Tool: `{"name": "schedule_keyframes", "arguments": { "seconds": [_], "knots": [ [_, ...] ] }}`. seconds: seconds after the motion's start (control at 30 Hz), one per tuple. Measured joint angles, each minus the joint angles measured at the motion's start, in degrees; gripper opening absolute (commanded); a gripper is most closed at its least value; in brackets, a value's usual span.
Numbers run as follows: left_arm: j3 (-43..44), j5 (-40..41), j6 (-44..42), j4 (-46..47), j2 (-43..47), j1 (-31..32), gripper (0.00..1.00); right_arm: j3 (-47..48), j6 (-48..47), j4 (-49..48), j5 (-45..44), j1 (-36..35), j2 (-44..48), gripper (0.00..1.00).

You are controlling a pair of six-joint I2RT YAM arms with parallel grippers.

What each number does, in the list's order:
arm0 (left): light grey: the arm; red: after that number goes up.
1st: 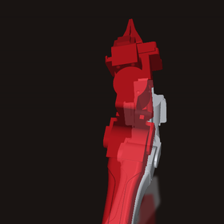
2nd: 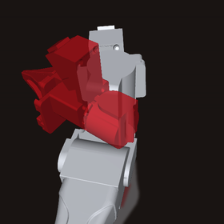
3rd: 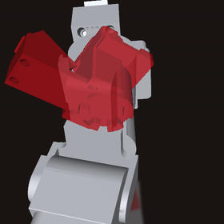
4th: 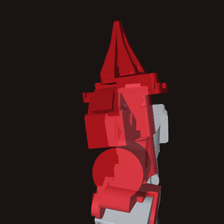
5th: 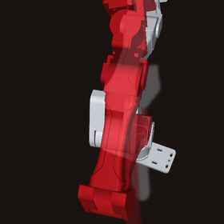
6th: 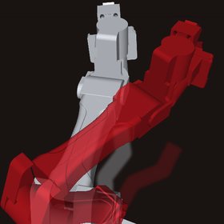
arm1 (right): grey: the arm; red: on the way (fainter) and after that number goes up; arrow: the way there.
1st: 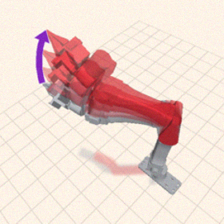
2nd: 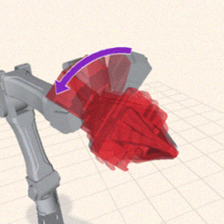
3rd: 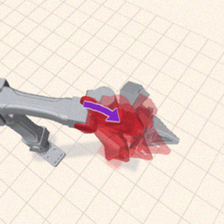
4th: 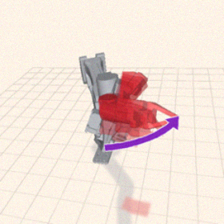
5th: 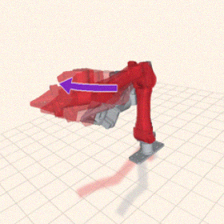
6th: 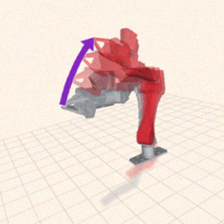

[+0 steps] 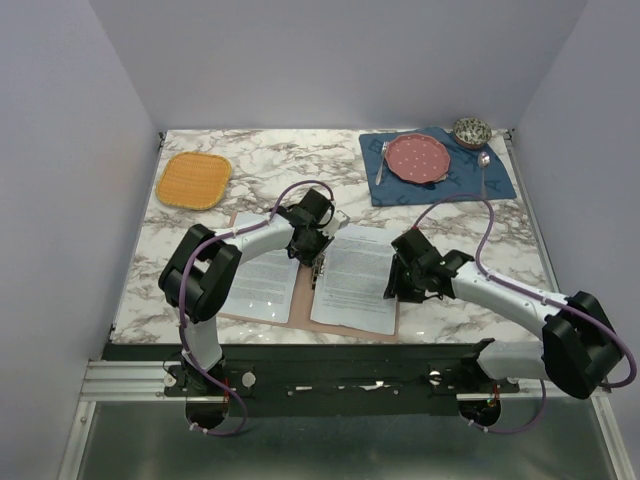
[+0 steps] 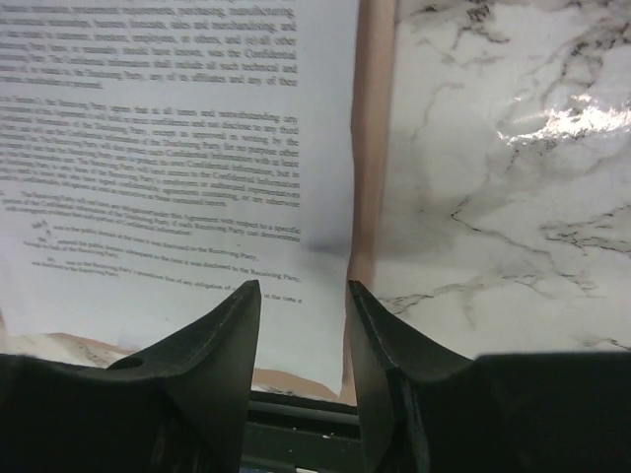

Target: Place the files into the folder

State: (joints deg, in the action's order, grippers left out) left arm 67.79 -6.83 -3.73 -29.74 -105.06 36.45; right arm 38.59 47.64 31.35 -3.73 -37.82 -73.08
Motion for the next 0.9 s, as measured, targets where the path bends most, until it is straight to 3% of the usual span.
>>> {"name": "schedule_keyframes", "arguments": {
  "seconds": [0.2, 0.33, 0.6, 0.7, 0.9],
  "knots": [
    [2.0, -0.2, -1.1, -3.5, 0.2, -0.8, 0.07, 7.7, -4.4, 2.4, -0.1, 0.0, 0.7, 0.49],
    [6.6, -1.6, -1.9, -7.9, 1.5, -2.6, 0.08, 12.8, -7.3, -1.4, 1.4, 0.2, -2.1, 0.44],
    [12.8, -7.0, -3.1, -10.7, 9.6, -12.5, 0.13, 20.3, -8.6, -15.7, 9.7, 3.0, -18.3, 0.41],
    [11.5, -7.3, -3.8, -9.8, 9.9, -15.5, 0.15, 23.7, -7.5, -21.1, 13.7, 4.5, -24.2, 0.41],
    [4.7, -6.4, -4.7, -8.0, 6.5, -15.4, 0.16, 31.7, -2.7, -31.1, 21.1, 7.0, -35.9, 0.41]
  ]
}}
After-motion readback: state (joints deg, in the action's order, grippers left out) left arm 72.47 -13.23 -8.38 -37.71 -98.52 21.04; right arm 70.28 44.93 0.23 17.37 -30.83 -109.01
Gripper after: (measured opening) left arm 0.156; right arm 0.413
